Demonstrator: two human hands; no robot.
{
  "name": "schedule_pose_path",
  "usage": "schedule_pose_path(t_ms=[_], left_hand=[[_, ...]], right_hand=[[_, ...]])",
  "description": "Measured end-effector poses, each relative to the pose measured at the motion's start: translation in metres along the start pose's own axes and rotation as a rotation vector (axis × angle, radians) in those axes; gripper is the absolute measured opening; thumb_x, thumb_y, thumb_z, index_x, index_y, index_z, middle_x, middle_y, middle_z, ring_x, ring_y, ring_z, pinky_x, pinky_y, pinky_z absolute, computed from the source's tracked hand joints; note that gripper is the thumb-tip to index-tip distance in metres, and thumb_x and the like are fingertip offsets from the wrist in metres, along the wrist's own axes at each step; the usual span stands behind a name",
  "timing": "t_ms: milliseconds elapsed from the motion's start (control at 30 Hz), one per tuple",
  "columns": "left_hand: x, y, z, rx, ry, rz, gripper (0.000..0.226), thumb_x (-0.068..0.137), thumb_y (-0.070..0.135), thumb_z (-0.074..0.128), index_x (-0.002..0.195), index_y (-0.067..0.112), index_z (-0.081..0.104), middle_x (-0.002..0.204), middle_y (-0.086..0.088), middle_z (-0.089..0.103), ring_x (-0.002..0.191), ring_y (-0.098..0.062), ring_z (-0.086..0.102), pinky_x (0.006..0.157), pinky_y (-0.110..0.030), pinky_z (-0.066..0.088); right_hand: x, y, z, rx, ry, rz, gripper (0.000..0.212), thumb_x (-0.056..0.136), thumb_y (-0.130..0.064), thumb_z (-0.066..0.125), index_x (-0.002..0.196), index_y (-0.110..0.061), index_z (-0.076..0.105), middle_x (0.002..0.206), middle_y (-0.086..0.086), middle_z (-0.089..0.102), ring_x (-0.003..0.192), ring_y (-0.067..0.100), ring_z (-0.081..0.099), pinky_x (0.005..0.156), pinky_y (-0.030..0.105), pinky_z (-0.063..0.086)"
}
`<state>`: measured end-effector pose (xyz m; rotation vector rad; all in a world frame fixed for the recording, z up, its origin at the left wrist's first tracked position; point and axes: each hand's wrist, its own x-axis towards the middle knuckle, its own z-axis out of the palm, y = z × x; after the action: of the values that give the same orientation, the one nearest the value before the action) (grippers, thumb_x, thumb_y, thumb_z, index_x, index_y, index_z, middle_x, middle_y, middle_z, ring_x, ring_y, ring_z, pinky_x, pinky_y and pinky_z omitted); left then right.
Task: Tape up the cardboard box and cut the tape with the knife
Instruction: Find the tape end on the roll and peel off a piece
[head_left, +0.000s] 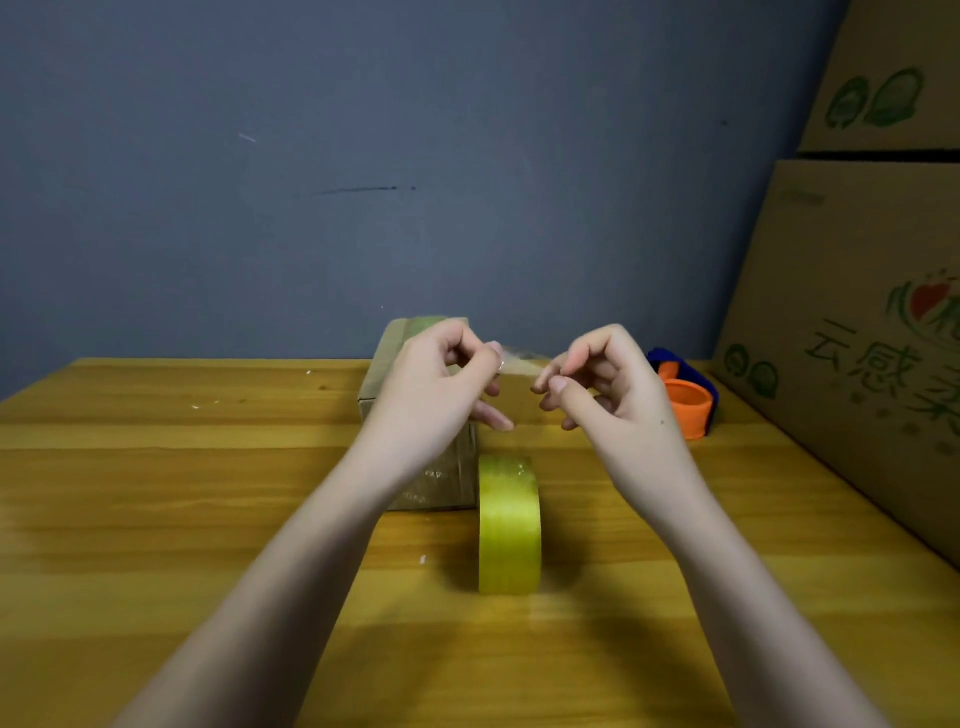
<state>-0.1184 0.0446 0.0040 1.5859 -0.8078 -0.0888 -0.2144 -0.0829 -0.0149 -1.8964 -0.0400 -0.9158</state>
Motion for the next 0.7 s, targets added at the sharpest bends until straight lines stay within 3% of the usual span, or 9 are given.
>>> schedule_pose_path(t_ms=[167,300,600,700], left_hand=[[-0.0005,0.0034,-0.0009,0.013,-0.009,-0.049,0.026,0.094,0.013,0.052,0.068,0.010,0.046,0.066,-0.006,0.057,0.048,-0.023,0.068,0.046,-0.017,0.047],[-0.0016,0.0050,-0.0015,0.051,-0.018,-0.062,0.023,0.093,0.014,0.051,0.071,0.008,0.048,0.067,-0.005,0.059,0.055,-0.030,0.071,0.053,-0.021,0.049],[-0.0027,0.0062,0.0009,0.117,-0.008,-0.078,0.022,0.091,0.017,0.053,0.070,0.010,0.052,0.073,-0.005,0.062,0.055,-0.028,0.071,0.068,-0.036,0.052],[-0.0033,0.0062,0.0023,0.136,0.010,-0.079,0.022,0.091,0.017,0.053,0.070,0.011,0.051,0.073,-0.005,0.062,0.053,-0.025,0.071,0.068,-0.035,0.050]], right_hand=[[-0.0059,-0.0014,0.0000,-0.026,-0.026,-0.037,0.007,0.085,-0.001,0.062,0.084,-0.006,0.056,0.086,0.004,0.065,0.081,0.020,0.061,0.073,0.027,0.050],[-0.0065,-0.0028,0.0016,-0.108,0.005,-0.059,0.006,0.086,-0.007,0.064,0.090,-0.011,0.065,0.084,-0.007,0.065,0.081,0.010,0.062,0.070,0.018,0.050],[-0.0075,0.0005,0.0048,-0.219,0.114,-0.117,0.012,0.084,-0.013,0.068,0.096,-0.016,0.068,0.086,-0.008,0.066,0.081,0.010,0.061,0.070,0.020,0.050],[-0.0076,0.0023,0.0045,-0.247,0.132,-0.138,0.013,0.083,-0.015,0.069,0.095,-0.018,0.069,0.086,-0.008,0.067,0.081,0.011,0.063,0.071,0.023,0.051]])
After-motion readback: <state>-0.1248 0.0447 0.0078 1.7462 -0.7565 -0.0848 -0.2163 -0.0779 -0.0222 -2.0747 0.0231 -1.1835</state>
